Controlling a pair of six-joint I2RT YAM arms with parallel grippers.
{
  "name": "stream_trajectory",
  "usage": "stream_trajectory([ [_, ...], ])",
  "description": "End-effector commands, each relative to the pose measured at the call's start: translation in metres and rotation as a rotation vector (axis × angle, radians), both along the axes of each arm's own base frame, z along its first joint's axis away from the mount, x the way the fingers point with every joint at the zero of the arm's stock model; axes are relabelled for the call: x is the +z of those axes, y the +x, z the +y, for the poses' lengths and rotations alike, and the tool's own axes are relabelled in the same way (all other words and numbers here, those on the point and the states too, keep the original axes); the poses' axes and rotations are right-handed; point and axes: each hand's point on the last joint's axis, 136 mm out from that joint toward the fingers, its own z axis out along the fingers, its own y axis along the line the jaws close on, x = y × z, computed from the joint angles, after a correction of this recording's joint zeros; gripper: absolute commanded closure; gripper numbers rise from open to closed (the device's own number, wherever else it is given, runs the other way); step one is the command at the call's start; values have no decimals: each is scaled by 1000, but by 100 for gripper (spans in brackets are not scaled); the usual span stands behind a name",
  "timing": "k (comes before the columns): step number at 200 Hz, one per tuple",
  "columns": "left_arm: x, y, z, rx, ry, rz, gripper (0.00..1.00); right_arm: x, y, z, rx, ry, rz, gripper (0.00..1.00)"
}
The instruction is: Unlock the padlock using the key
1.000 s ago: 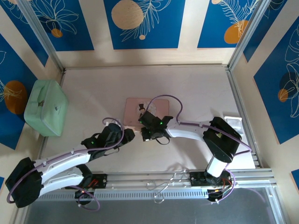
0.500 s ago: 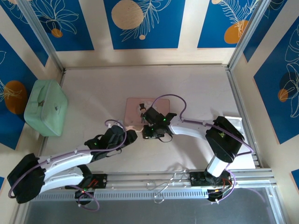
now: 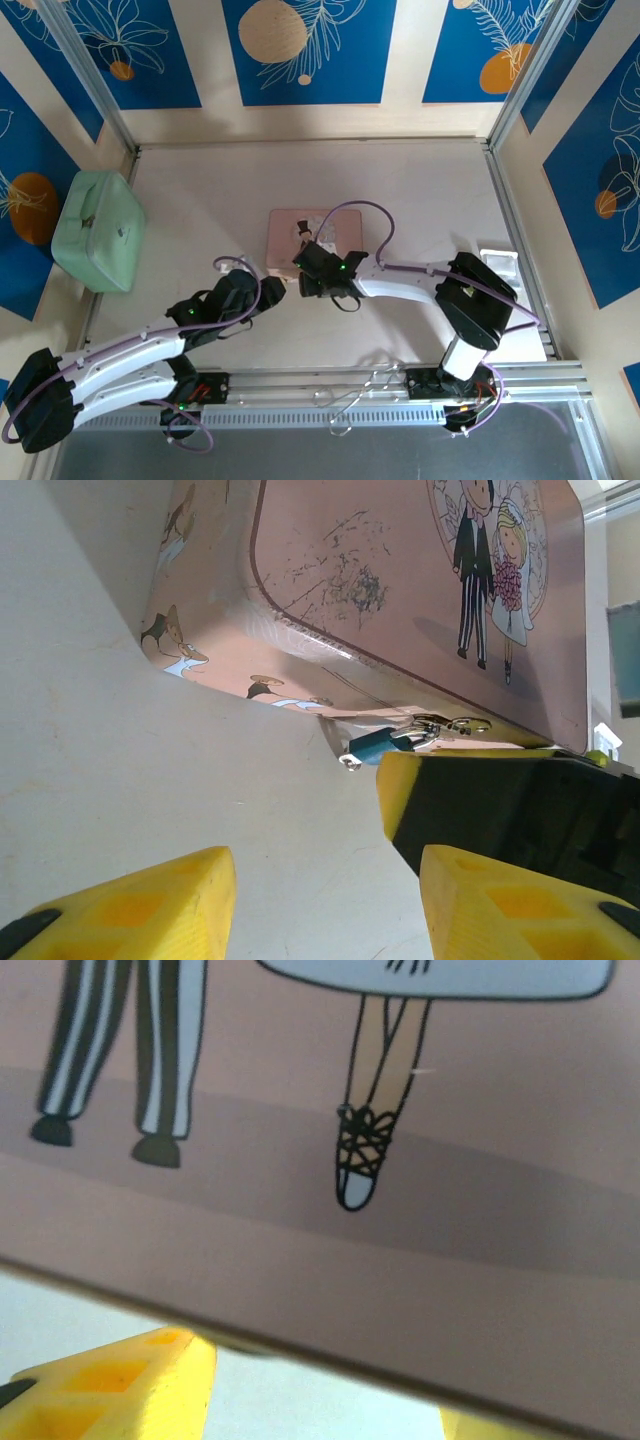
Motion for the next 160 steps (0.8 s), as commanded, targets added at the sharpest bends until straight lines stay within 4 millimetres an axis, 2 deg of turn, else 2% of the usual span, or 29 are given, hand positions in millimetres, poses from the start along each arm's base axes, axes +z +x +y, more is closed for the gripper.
stream_trajectory([
  [1, -5, -2, 3, 1, 12, 2, 48, 5, 11, 12, -13, 6, -62, 40],
  [39, -11, -2, 2, 0, 12, 5, 48, 0, 15, 17, -12, -16, -66, 42],
  [64, -14, -2, 1, -2, 18, 14, 48, 3, 20, 15, -40, -51, -82, 46],
  [123, -18, -3, 3, 4, 29, 20, 48, -7, 24, 6, -96, -145, -49, 58],
  [160, -21, -3, 3, 5, 35, 26, 48, -11, 28, 2, -111, -168, -38, 54],
])
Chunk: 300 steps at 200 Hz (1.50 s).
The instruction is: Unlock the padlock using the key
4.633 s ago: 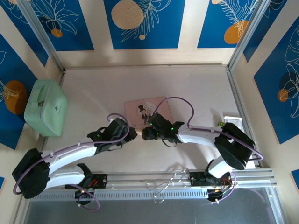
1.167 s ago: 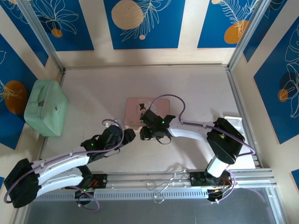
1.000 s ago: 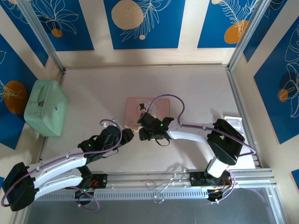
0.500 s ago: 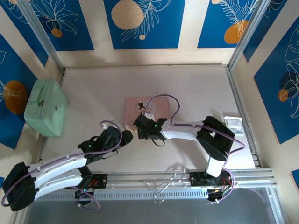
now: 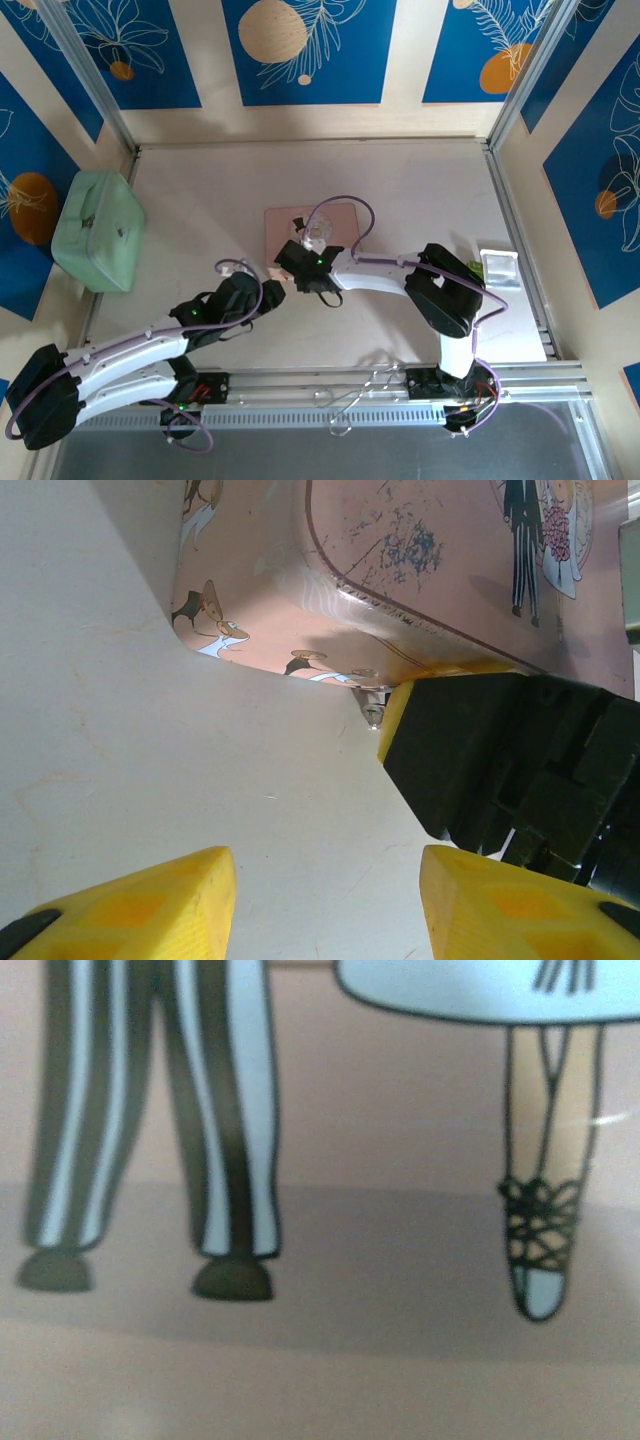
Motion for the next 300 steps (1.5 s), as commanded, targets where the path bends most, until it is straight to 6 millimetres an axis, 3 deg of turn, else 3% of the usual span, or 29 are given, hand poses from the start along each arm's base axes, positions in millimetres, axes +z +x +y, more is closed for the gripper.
stream_trajectory([
  [1, -4, -1, 0, 4, 6, 1, 48, 1, 5, -6, -32, -30, -5, 54],
  [43, -6, 0, 0, 2, 9, 6, 48, 5, 11, 3, -12, 8, -26, 60],
  [106, -8, -1, 0, -1, 14, 11, 48, 6, 15, 3, -18, 36, -44, 59],
  [126, -8, -1, -1, -4, 15, 13, 48, 9, 15, 4, -23, 62, -59, 53],
  [151, -8, -1, -1, -7, 19, 12, 48, 11, 16, 4, -28, 89, -81, 53],
  [236, -12, -2, 2, -10, 48, 16, 48, 11, 16, -2, -43, 59, -65, 82],
  [300, -13, 5, -22, -40, -59, -5, 49, 11, -10, -2, 7, 8, 158, 88],
])
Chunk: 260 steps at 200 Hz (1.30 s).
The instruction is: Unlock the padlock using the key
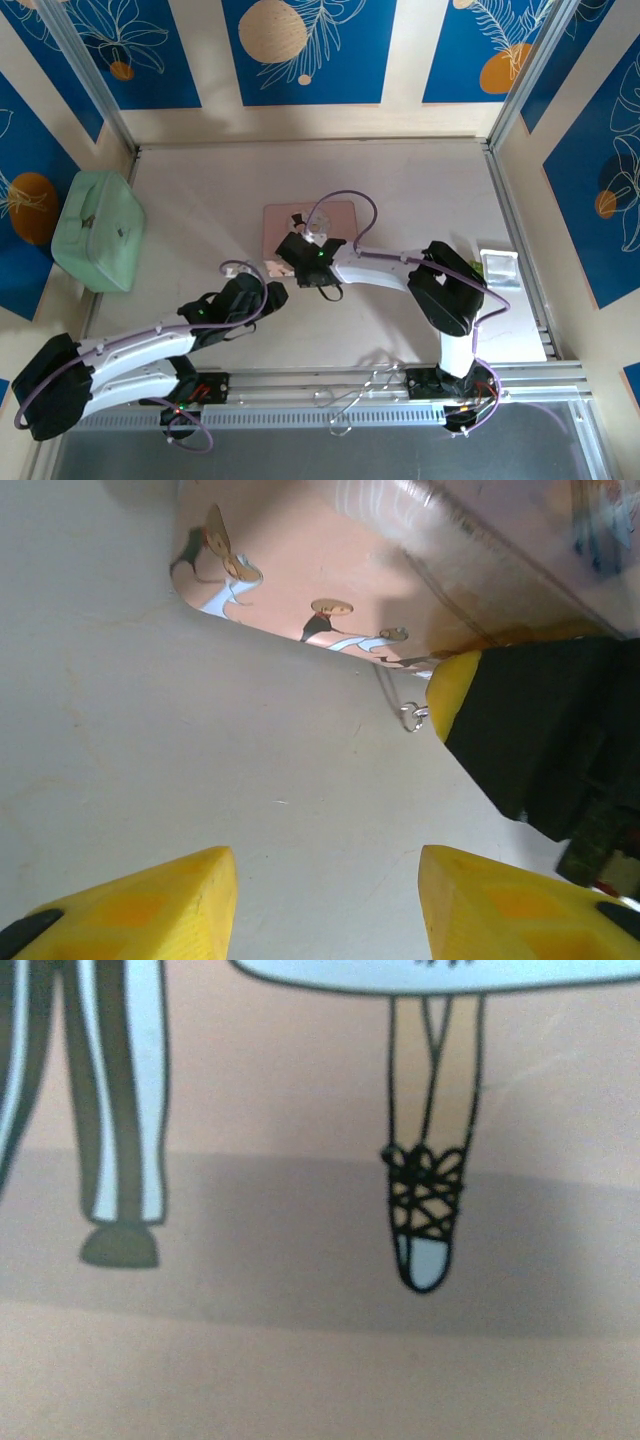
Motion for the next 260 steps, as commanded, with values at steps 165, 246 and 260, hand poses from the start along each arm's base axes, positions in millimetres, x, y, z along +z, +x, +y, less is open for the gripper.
stream_trajectory([
  [165, -13, 15, -75, -179, -201, -181, 55, -13, -38, 3, 14, 217, 491, 89],
  [246, -14, -5, -68, -251, -162, -240, 56, -13, -35, 5, 10, 263, 526, 89],
  [260, -13, -1, -70, -250, -157, -259, 55, -12, -36, 5, 10, 273, 538, 89],
])
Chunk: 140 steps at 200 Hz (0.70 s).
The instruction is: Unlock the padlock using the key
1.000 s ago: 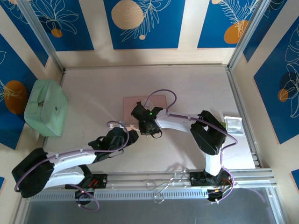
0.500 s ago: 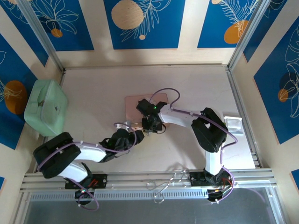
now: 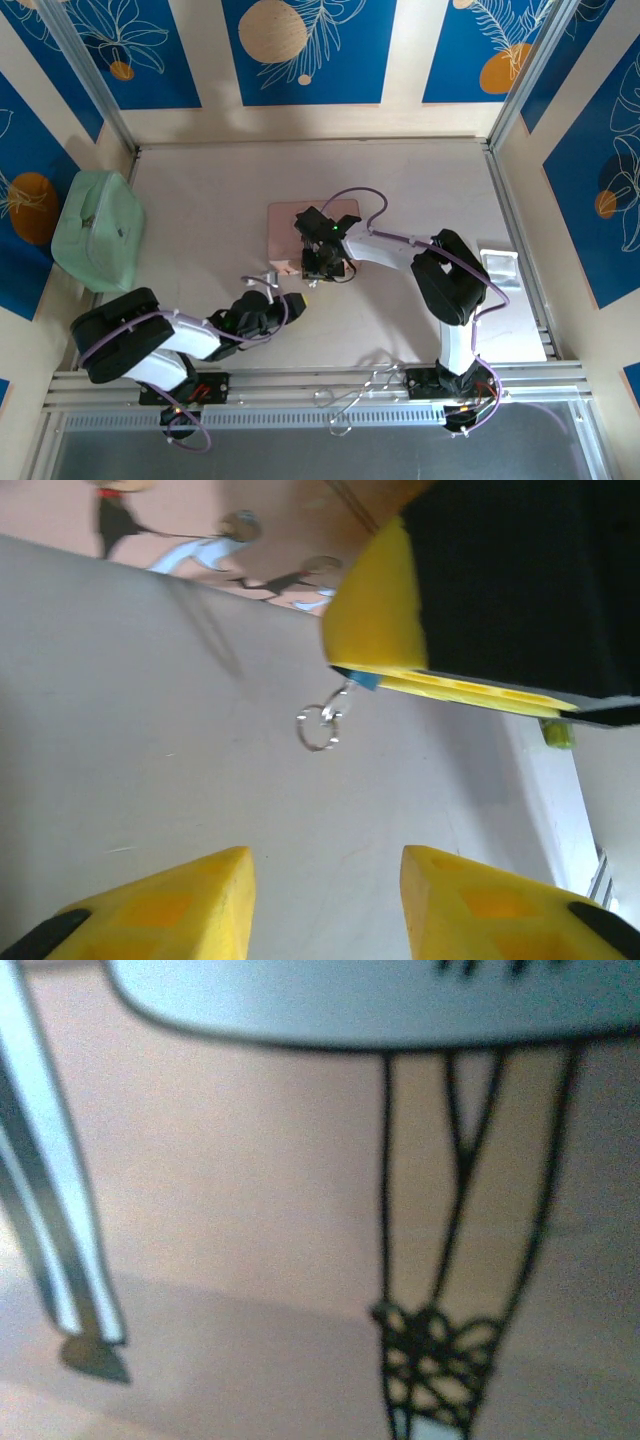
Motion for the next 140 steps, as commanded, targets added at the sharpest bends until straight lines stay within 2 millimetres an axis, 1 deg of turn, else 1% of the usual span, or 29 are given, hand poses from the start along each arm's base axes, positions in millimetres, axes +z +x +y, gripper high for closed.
stream_trajectory([
  [1, 8, 2, -12, -45, 13, -60, 55, -5, -29, 6, 12, 67, 177, 89],
  [20, 6, 7, -8, -17, 12, -78, 54, -3, -29, 5, 7, 80, 189, 89],
  [48, 5, 12, -15, -26, 6, -92, 54, -3, -31, 7, 12, 102, 210, 89],
  [77, 2, 21, -10, 10, -20, -99, 54, -2, -32, 7, 14, 115, 219, 89],
  [90, 4, 25, -12, 9, -47, -109, 54, -2, -32, 7, 15, 115, 223, 89],
  [115, 2, 30, -17, 3, -80, -119, 58, -3, -32, 6, 11, 115, 230, 89],
  [140, -2, 36, -10, 37, -98, -122, 63, -4, -33, 5, 5, 118, 237, 89],
])
